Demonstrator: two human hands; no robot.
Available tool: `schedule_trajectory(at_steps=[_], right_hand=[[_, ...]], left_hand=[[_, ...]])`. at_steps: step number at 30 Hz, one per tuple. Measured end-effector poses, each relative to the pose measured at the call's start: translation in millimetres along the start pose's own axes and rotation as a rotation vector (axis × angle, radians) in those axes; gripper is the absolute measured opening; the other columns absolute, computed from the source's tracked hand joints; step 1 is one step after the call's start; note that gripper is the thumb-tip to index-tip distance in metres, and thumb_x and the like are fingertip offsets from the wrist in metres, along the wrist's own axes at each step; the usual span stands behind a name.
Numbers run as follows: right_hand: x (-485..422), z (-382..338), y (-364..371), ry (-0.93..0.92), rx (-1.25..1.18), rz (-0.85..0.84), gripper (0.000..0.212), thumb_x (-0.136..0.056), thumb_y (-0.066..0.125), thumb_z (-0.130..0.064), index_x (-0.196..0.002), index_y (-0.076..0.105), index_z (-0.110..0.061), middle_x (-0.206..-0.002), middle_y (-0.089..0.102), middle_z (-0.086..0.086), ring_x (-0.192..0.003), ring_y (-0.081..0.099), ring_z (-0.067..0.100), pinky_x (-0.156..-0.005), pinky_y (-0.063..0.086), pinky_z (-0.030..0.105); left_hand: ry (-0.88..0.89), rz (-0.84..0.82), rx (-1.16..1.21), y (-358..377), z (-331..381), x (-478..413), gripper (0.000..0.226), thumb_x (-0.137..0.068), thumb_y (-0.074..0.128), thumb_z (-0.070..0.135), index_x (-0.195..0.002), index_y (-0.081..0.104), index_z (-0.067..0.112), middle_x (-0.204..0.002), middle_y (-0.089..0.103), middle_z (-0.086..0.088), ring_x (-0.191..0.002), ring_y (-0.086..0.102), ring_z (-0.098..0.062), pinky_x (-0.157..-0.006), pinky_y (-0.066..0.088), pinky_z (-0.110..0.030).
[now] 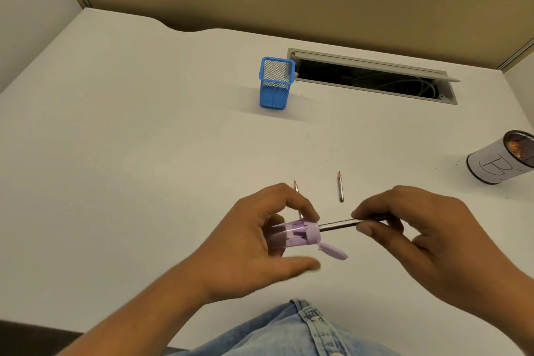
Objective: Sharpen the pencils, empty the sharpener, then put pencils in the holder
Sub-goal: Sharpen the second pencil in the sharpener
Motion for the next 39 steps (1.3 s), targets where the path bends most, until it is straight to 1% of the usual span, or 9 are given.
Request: schedule_trajectory(at_steps=[3,8,15,20,23,27,31,36,39], right_hand=[[0.8,3.9,5.4,0.01,0.006,-0.044,0.015,-0.089,0.048,-0.049,-0.092,0.059,-0.04,-0.077,0.059,-0.022,-0.068,0.053,0.003,-0.059,0.042,0.018],[0.8,2.2,2.7,-0.086,0.063,0.015,0.013,-0.087,0.059,-0.041,-0.094,0.062,-0.03,-0.078,0.054,-0.025,-0.068,0.045,-0.004,-0.061,0.036,0.008],[6.3,-13.9,1.8,-0.27,0.223,0.098,0.012,-0.089,0.063,-0.033,-0.086,0.055,-0.025,-0.059,0.055,-0.008,-0.051,0.043,0.018,-0.045,0.035,0.027],[14.9,22.5,44.2,0.536,-0.753,-0.283,0.04,-0.079,0.075,-0.041,-0.058,0.049,-0.019,-0.048,0.037,-0.008,-0.044,0.023,0.012,-0.043,0.02,0.023],[25.4,30.0,59.2,0.636,-0.749,-0.413,0.039,-0.07,0.078,-0.047,-0.063,0.053,-0.018,-0.05,0.033,-0.002,-0.046,0.023,0.017,-0.047,0.019,0.028],[14.1,17.3,28.2,0.19,-0.153,-0.197,0.018,-0.08,0.067,-0.049,-0.081,0.055,-0.035,-0.066,0.061,-0.01,-0.054,0.046,0.003,-0.052,0.036,0.012],[12.3,-8.9,19.1,-0.285,0.32,-0.085,0.032,-0.091,0.056,-0.04,-0.066,0.058,-0.02,-0.055,0.048,-0.005,-0.048,0.036,0.02,-0.041,0.029,0.027],[12.7,23.1,47.3,0.559,-0.692,-0.379,0.047,-0.082,0.073,-0.045,-0.055,0.041,-0.023,-0.044,0.035,-0.012,-0.043,0.022,0.012,-0.042,0.02,0.021],[20.3,31.7,56.5,0.608,-0.679,-0.436,0.044,-0.076,0.078,-0.046,-0.058,0.048,-0.02,-0.046,0.041,-0.008,-0.044,0.028,0.012,-0.044,0.023,0.024]], left_hand=[[0.093,0.133,-0.181,-7.4,5.6,-1.1,0.026,-0.072,0.084,0.03,-0.094,0.071,0.031,-0.091,0.071,0.017,-0.077,0.066,-0.007,-0.06,0.048,-0.011],[0.123,0.124,-0.178,-3.6,10.8,2.1,0.025,-0.08,0.076,0.038,-0.102,0.076,0.027,-0.082,0.071,0.021,-0.067,0.062,-0.001,-0.061,0.04,-0.008],[0.195,0.122,-0.108,-1.6,19.0,2.8,0.022,-0.074,0.083,0.03,-0.093,0.075,0.022,-0.073,0.067,0.013,-0.059,0.055,-0.009,-0.054,0.037,-0.013],[0.438,0.09,-0.421,6.6,26.3,9.5,0.019,-0.086,0.074,0.03,-0.098,0.073,0.015,-0.085,0.072,0.005,-0.07,0.063,-0.009,-0.057,0.05,-0.024],[0.376,0.044,-0.385,13.0,20.3,11.6,0.017,-0.086,0.072,0.033,-0.098,0.072,0.021,-0.084,0.071,0.01,-0.067,0.06,-0.002,-0.055,0.048,-0.017],[-0.034,0.038,-0.033,11.4,-3.9,6.8,0.015,-0.075,0.081,0.035,-0.089,0.076,0.03,-0.071,0.069,0.018,-0.059,0.057,0.0,-0.057,0.039,-0.009],[-0.138,0.021,0.148,17.3,-6.4,5.0,0.011,-0.073,0.084,0.028,-0.077,0.074,0.031,-0.062,0.064,0.017,-0.054,0.051,0.001,-0.055,0.041,-0.015],[0.313,0.084,-0.356,17.9,18.0,8.2,0.019,-0.078,0.081,0.03,-0.091,0.072,0.021,-0.077,0.07,0.011,-0.063,0.056,-0.001,-0.056,0.044,-0.013],[0.3,0.055,-0.335,19.4,15.5,9.4,0.02,-0.077,0.081,0.031,-0.093,0.072,0.022,-0.079,0.071,0.012,-0.064,0.057,0.003,-0.058,0.043,-0.01]])
Point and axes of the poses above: each hand's wrist, its own x-axis away from the middle knuckle, its own y-axis out of the palm, z = x × y, the point moved 7 cm from there along -x, towards the middle knuckle
